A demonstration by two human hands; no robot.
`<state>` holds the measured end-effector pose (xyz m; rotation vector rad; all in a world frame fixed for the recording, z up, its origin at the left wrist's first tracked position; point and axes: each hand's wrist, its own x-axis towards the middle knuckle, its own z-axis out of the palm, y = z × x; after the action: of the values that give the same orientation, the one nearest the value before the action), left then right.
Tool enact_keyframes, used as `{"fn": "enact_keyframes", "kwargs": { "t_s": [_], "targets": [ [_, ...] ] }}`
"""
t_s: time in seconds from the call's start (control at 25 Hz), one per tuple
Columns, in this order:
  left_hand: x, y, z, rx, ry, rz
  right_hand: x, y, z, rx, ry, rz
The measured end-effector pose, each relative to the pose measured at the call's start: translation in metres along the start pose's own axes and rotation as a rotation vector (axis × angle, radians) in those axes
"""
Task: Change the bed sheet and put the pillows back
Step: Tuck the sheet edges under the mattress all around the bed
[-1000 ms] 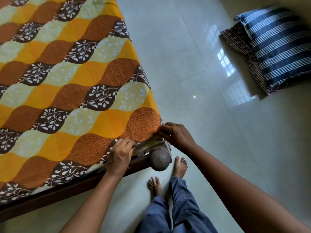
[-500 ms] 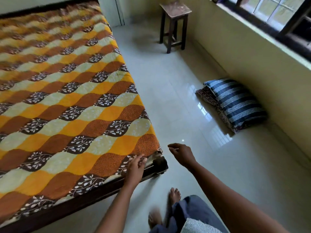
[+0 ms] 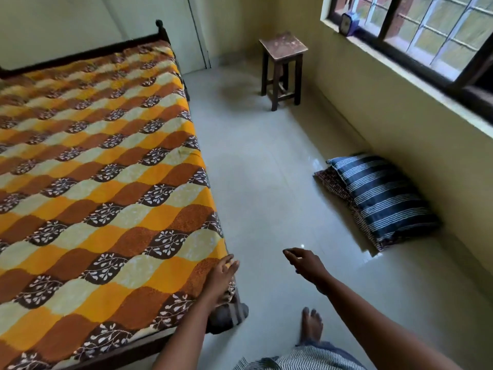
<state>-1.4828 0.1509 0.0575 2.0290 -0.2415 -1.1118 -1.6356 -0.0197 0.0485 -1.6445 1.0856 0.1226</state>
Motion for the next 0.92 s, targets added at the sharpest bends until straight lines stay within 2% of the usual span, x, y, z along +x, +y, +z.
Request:
{"fn": "enact_keyframes", "kwargs": {
  "t_s": [0.04,0.12,0.32,0.6,0.76,0.92],
  "targets": [
    [0.017,0.021,0.018,-0.060,0.019,-0.034,0.017,0.002,-0.028,-0.009,-0.023,0.006],
    [0.023,0.037,0.020,-0.111,0.014,-0.064,0.023,0.000,-0.038,0.030,-0.030,0.028],
    [0.069,0.099,0.045,-0.158,0.112,-0.029,0.106,-0.042,-0.108,0.027,-0.096,-0.053],
    [0.158,0.127,-0.006,-0.260,0.361,-0.037,0.224,-0.156,-0.102,-0.145,-0.183,-0.228],
    [0.239,0.153,-0.055,-0.036,0.573,0.001,0.295,-0.237,-0.068,-0.260,-0.238,-0.313],
    [0.335,0.145,-0.108,0.394,0.739,-0.008,0.377,-0.296,-0.010,-0.478,-0.339,-0.584]
  ]
}}
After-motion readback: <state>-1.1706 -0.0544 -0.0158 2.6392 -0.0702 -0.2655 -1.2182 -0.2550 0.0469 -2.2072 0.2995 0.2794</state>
